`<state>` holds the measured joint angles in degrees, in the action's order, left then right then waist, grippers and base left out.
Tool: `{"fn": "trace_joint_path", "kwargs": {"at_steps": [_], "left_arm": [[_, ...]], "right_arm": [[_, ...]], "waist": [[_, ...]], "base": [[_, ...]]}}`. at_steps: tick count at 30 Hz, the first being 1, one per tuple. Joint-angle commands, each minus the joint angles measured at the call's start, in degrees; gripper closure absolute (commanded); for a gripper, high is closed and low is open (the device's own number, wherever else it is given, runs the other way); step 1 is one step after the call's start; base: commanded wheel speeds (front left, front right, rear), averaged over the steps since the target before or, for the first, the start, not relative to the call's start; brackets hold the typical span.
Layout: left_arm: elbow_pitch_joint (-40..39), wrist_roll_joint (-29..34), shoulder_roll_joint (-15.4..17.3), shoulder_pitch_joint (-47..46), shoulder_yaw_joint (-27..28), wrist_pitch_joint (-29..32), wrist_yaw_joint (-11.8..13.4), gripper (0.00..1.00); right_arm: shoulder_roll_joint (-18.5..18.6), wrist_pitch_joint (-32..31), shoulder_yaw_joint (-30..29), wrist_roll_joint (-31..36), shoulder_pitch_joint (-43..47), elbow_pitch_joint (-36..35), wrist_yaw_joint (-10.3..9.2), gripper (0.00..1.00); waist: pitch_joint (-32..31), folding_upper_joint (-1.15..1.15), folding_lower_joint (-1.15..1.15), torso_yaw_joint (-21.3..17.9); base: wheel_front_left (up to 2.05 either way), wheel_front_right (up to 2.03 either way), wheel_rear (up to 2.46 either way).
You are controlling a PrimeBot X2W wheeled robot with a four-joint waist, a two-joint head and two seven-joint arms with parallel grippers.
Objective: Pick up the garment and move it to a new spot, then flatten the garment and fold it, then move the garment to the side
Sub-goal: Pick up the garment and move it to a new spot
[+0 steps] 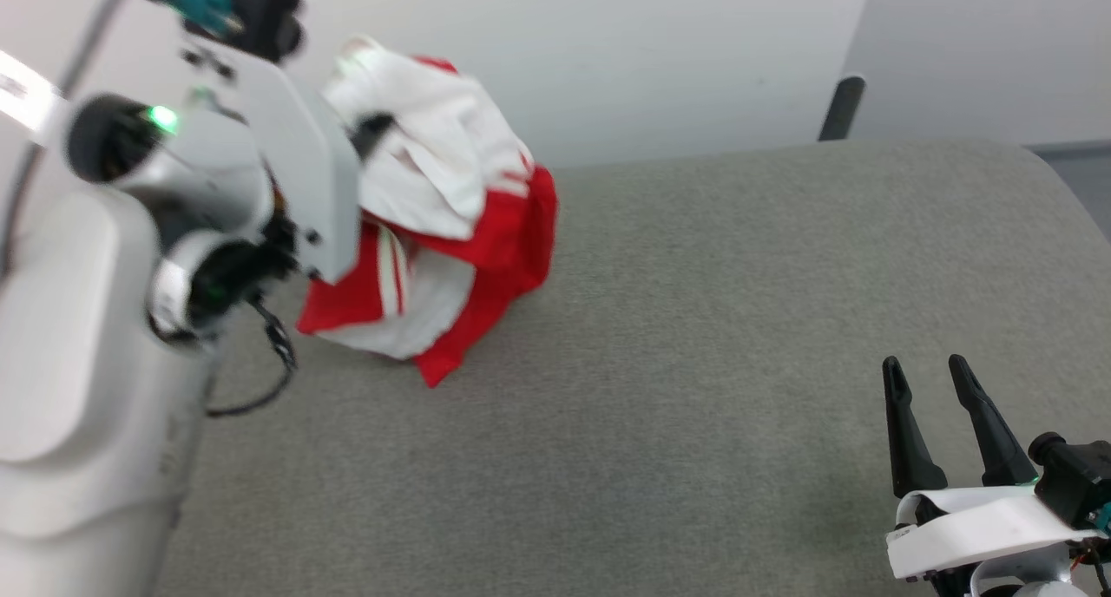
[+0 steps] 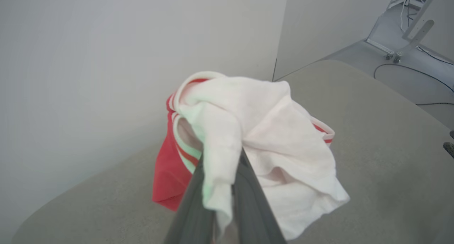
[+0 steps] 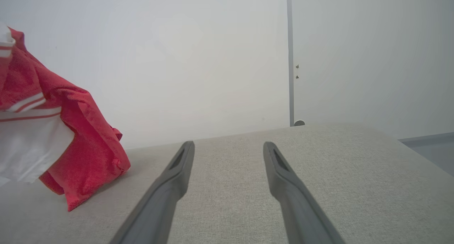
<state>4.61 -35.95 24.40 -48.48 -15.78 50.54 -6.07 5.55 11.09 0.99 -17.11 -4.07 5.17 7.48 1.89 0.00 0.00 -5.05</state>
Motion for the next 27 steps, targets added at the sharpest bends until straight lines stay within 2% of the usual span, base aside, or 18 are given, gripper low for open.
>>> {"fn": "trace_joint_path", "kwargs": {"at_steps": [1, 10, 22, 23, 24, 25, 26, 27], "left_arm": [[-0.80, -0.35, -0.76, 1.58, -0.68, 0.23, 0.55, 1.00], [-0.55, -1.67, -5.60, 9.12, -5.65, 1.56, 2.07, 1.00], [8.61, -2.12, -11.45, 13.51, -11.85, -0.78, 0.89, 1.00], [9.42, -1.88, -11.82, 13.19, -12.22, -1.22, 0.80, 0.86], [10.24, -1.90, -12.25, 12.94, -12.66, -1.38, 0.58, 0.64], [11.09, -2.29, -12.71, 12.79, -12.85, -1.52, 0.52, 0.51], [11.80, -2.34, -13.04, 12.38, -13.08, -1.66, 0.38, 0.18], [12.44, -2.44, -13.33, 12.01, -13.31, -1.75, 0.28, 0.00]], "right_arm": [[-0.19, 0.32, -0.26, 0.29, -0.35, -0.09, 0.02, 0.00], [-1.17, 1.13, 0.01, -0.38, -1.88, 1.48, 0.02, 0.00], [-1.89, 2.52, 1.64, -1.71, -5.06, 4.99, 0.02, 0.00], [-1.91, 2.56, 1.84, -1.84, -5.20, 5.27, 0.02, 0.00], [-1.91, 2.52, 1.98, -1.83, -5.45, 5.61, 0.02, 0.00], [-1.92, 2.58, 2.11, -1.75, -5.81, 5.90, 0.02, 0.00], [-1.93, 2.65, 2.22, -1.74, -6.10, 6.13, 0.02, 0.00], [-1.89, 2.65, 2.33, -1.74, -6.27, 6.37, 0.02, 0.00]], "waist": [[1.58, 0.00, 0.00, -2.13], [4.56, 0.00, 0.00, -5.80], [7.43, 0.00, 0.00, -8.05], [7.56, 0.00, 0.00, -8.03], [7.64, 0.00, 0.00, -7.98], [7.67, 0.00, 0.00, -7.90], [7.67, 0.00, 0.00, -7.80], [7.61, 0.00, 0.00, -7.65]], "base": [[0.00, 0.00, 0.00], [0.00, 0.00, 0.00], [0.00, 0.00, 0.00], [0.00, 0.00, 0.00], [0.00, 0.00, 0.00], [0.00, 0.00, 0.00], [0.00, 0.00, 0.00], [0.00, 0.00, 0.00]]}}
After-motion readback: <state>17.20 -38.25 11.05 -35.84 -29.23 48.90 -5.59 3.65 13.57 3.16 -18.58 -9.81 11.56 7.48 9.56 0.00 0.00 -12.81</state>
